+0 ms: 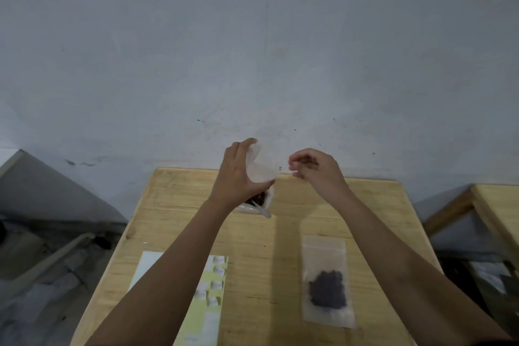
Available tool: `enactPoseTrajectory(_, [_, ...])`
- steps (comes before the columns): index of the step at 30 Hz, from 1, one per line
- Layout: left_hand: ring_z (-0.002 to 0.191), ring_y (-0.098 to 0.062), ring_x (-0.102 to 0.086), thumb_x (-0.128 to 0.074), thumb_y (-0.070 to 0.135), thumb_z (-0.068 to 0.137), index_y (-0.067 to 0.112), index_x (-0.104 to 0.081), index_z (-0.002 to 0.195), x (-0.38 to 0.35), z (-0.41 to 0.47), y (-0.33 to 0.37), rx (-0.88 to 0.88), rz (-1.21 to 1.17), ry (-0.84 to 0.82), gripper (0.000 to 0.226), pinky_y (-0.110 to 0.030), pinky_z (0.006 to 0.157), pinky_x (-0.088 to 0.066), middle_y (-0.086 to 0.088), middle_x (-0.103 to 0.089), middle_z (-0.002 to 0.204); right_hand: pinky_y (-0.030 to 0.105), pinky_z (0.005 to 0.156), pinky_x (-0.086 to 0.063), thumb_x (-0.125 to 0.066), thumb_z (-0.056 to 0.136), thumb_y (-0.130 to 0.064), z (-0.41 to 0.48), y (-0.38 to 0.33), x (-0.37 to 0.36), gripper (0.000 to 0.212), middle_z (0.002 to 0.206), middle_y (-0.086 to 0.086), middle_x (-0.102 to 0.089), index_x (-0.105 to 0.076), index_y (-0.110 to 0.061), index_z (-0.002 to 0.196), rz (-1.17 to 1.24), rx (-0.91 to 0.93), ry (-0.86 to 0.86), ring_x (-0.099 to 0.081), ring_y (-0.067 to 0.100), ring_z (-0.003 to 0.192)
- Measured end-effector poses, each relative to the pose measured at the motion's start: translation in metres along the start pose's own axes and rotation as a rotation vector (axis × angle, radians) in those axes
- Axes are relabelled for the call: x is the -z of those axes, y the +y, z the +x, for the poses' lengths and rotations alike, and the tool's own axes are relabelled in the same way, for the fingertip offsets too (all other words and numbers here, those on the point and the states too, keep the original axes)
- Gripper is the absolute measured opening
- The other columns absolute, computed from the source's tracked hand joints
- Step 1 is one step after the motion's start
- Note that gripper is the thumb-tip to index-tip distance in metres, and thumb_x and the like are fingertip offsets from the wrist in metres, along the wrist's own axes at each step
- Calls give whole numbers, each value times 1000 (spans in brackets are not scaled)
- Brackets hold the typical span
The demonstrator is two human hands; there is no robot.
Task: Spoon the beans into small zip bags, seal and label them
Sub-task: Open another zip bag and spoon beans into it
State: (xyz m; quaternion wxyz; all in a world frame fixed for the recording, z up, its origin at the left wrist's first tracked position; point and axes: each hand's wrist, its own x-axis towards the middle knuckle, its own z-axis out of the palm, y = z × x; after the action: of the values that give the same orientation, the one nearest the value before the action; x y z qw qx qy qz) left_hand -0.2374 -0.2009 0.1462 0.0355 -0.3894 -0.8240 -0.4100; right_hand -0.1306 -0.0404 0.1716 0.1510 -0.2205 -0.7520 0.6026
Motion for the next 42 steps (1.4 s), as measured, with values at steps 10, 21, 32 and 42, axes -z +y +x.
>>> enactPoseTrajectory(10, [116, -16, -34, -83, 38, 64, 23, -31, 139, 32, -10, -95, 140, 40, -27, 93, -28, 91, -33, -1, -38, 126, 24, 54, -54, -68, 85, -23, -18, 77, -77, 37, 95, 13, -61, -43, -18, 112, -185, -546, -155, -64, 21, 67])
enactPoseTrajectory(21, [118, -22, -34, -81, 29, 66, 18, -34, 141, 46, -23, -147, 148, 87, -196, 89, -30, 96, -31, -7, -40, 127, 34, 65, -42, -50, 94, -6, 4, 101, -130, 23, 59, 9, -54, -63, 3, 77, 314, -536, 532, -48, 21, 57])
enactPoseTrajectory(32, [122, -25, -32, -80, 29, 65, 18, -30, 143, 35, -18, -148, 161, 259, -322, 93, -32, 102, -28, -10, -36, 132, 30, 55, -38, -50, 95, -10, -4, 92, -110, 27, 60, 9, -50, -60, -2, 70, 438, -548, 832, -45, 18, 54])
enactPoseTrajectory(42, [122, -29, -32, -77, 34, 65, 16, -30, 143, 13, -13, -129, 133, 206, -386, 93, -35, 103, -29, -12, -36, 131, 18, 43, -38, -50, 93, -5, -11, 55, -87, 23, 58, 7, -52, -67, -6, 77, 340, -323, 696, -47, 12, 49])
